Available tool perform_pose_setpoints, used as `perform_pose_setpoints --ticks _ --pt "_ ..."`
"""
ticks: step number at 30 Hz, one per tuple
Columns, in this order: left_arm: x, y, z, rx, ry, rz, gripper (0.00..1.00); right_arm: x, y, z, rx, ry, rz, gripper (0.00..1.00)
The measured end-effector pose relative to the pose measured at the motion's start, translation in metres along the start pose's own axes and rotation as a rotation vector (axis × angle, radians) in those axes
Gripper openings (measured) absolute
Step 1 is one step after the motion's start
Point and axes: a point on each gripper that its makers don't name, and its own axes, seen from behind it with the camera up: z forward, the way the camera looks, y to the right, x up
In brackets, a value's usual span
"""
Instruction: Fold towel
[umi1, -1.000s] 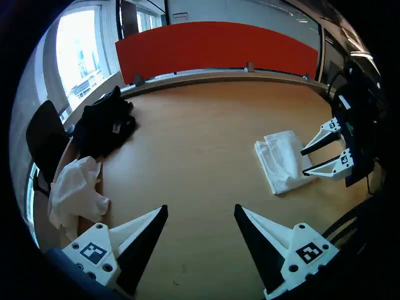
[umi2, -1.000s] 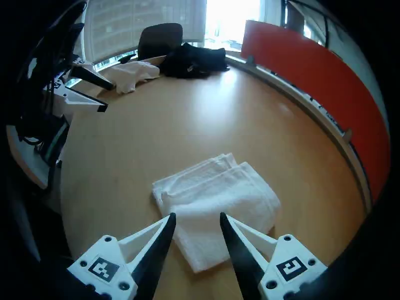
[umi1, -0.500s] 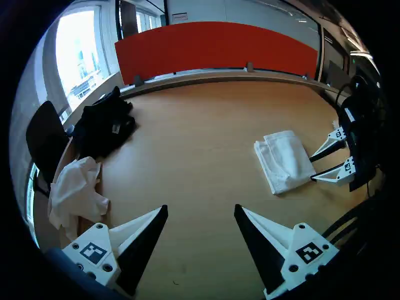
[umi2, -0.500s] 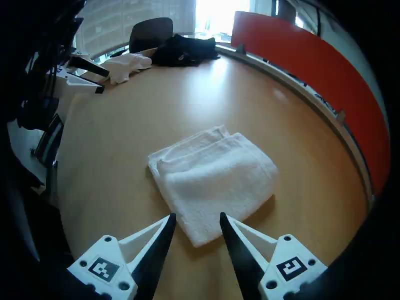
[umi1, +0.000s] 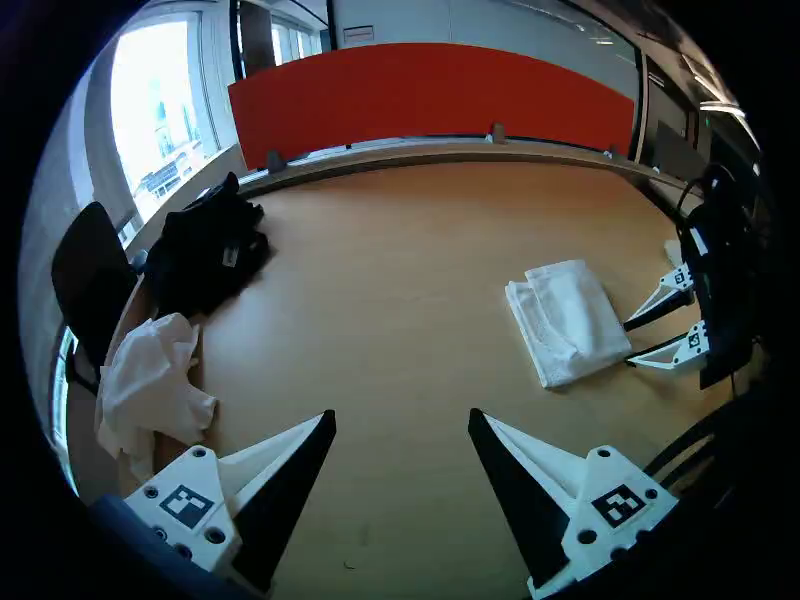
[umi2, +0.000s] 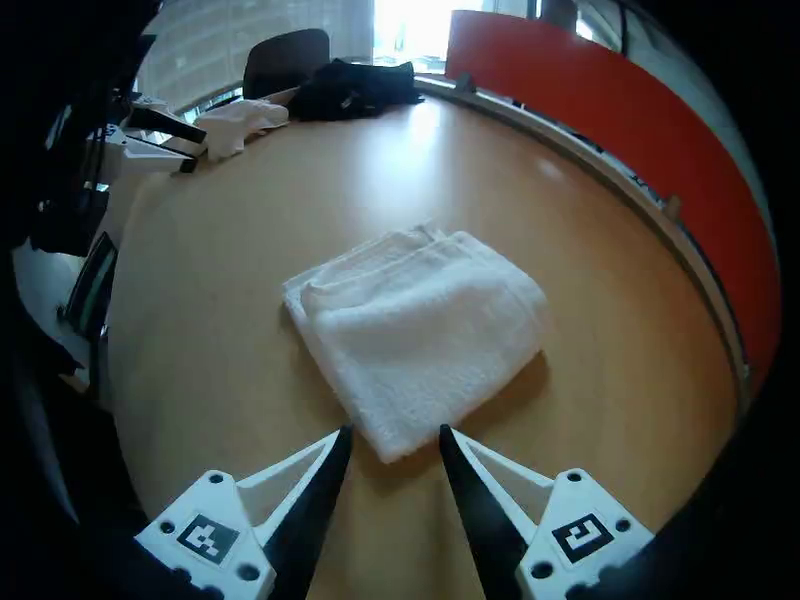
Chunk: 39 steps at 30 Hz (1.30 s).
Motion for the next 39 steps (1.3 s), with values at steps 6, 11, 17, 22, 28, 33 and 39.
perform_pose_setpoints --ticks 6,11,17,22,28,33,39 --pt "0.000 0.000 -0.001 0.000 0.001 0.000 0.99 -0.008 -0.001 0.001 0.001 -0.016 0.014 0.56" --pt "0.001 0.000 -0.001 0.000 0.004 -0.001 0.99 -0.011 -0.002 0.002 0.005 -0.017 0.032 0.46" --pt "0.001 0.000 -0.001 0.000 0.005 0.002 0.99 -0.012 -0.004 0.003 0.009 -0.014 0.052 0.29" --pt "0.000 0.000 -0.001 0.001 0.004 0.002 0.99 -0.013 -0.002 0.002 -0.001 -0.014 0.057 0.12" --pt "-0.001 0.000 -0.002 0.001 0.004 0.003 0.99 -0.012 0.004 0.000 -0.029 -0.011 0.063 0.05" --pt "-0.001 0.001 -0.002 -0.001 0.005 0.000 0.99 -0.006 0.007 -0.004 -0.037 0.003 0.062 0.05" --pt "-0.001 0.002 -0.003 -0.004 0.008 -0.001 0.99 0.015 0.013 -0.015 -0.053 0.033 0.047 0.05"
